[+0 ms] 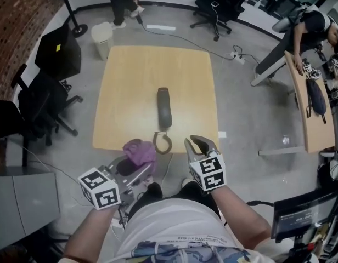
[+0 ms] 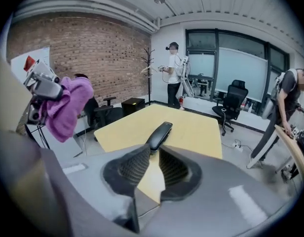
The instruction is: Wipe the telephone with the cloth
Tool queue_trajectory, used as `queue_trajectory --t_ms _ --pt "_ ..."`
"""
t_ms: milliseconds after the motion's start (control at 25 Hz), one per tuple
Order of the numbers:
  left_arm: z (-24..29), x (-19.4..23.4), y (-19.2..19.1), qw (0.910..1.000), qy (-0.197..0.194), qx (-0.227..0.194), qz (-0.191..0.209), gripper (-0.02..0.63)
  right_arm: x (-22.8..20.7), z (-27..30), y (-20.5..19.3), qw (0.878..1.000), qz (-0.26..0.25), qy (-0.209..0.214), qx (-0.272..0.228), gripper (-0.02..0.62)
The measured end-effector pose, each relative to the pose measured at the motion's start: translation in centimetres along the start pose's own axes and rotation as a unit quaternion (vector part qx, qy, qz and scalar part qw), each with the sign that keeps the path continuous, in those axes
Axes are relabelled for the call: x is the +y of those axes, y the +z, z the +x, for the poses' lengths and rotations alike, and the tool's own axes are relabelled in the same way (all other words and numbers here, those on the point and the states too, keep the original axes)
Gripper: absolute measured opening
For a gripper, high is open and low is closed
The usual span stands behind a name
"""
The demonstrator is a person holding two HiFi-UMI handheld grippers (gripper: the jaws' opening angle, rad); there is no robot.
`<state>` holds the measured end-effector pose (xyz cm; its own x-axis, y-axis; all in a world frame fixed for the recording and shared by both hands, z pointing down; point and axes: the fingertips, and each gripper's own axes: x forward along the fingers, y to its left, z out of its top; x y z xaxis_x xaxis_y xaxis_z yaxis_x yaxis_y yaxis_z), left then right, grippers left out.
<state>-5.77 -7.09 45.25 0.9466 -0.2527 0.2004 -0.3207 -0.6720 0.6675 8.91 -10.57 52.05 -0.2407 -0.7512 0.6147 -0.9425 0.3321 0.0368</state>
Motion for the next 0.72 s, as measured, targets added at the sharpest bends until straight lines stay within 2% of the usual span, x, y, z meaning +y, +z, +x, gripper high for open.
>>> queue_trajectory --t_ms 80,120,320,480,720 --pt "0.5 -1.4 -0.5 0.9999 0.007 -0.004 0.008 0.15 0.3 -2.0 0.2 0.999 -0.003 0.025 -0.021 0.013" --pt "0.7 -2.1 -1.0 0.9998 0.011 -0.004 0.013 0.149 0.5 -3.0 0.2 0.999 -0.002 0.044 -0.031 0.003" --pt "2.3 -6.6 -3.0 0.9986 0.043 -0.014 0.027 0.15 2.3 -8.1 -0.9 0.99 -0.054 0.125 -0.043 0.003" --pt "4.1 -11.2 -5.8 0.9957 0.077 -0.034 0.04 0.149 2.0 -13.2 -3.8 0.977 -0.13 0.159 -0.06 0.003" --pt "3.2 -17.5 -9.7 0.9885 0.133 -0.062 0.036 0.149 1.8 -19.2 -7.9 0.963 -0.148 0.214 -0.066 0.003"
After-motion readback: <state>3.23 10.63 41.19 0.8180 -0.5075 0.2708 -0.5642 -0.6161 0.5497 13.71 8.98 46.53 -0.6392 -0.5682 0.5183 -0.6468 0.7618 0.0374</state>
